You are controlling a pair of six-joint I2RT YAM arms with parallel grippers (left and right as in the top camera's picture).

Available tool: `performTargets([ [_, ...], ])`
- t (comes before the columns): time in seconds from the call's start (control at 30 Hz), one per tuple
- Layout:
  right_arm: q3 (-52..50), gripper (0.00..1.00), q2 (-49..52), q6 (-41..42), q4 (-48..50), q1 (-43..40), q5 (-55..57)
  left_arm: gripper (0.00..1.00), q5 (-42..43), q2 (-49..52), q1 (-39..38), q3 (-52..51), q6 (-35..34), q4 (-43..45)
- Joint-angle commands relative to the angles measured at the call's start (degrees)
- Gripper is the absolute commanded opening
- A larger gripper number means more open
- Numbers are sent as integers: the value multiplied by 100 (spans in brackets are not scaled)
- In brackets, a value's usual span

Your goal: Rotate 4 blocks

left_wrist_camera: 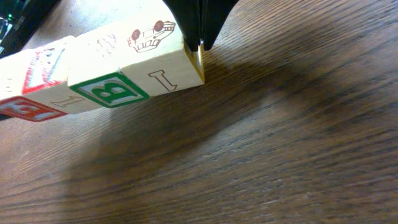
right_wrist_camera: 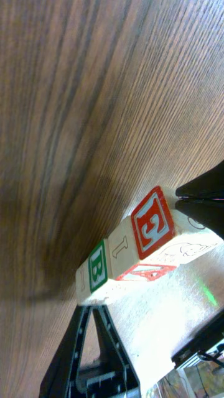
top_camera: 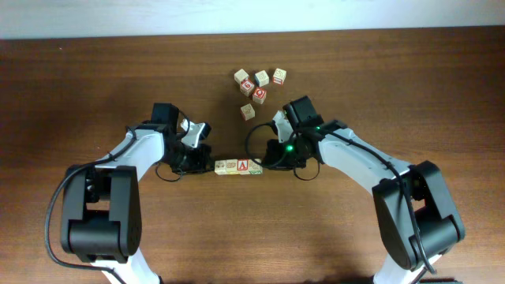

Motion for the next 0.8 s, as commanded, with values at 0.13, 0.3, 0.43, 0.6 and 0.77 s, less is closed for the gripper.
performTargets([
  [0.13,472,4,-157,-57,-85,433,-190,0,560,72,-120,-42,111,11],
  [0.3,566,4,-157,11,-94,625,-42,0,511,72,-345,-42,111,103],
  [0.43,826,4,-157,11,-326,807,391,0,221,72,-343,-42,107,98],
  [0.6,846,4,-157,11,-341,951,568,0,-160,72,-343,-42,61,76],
  [0.77,881,4,-157,13,-315,997,581,0,-245,72,-345,-42,24,70],
])
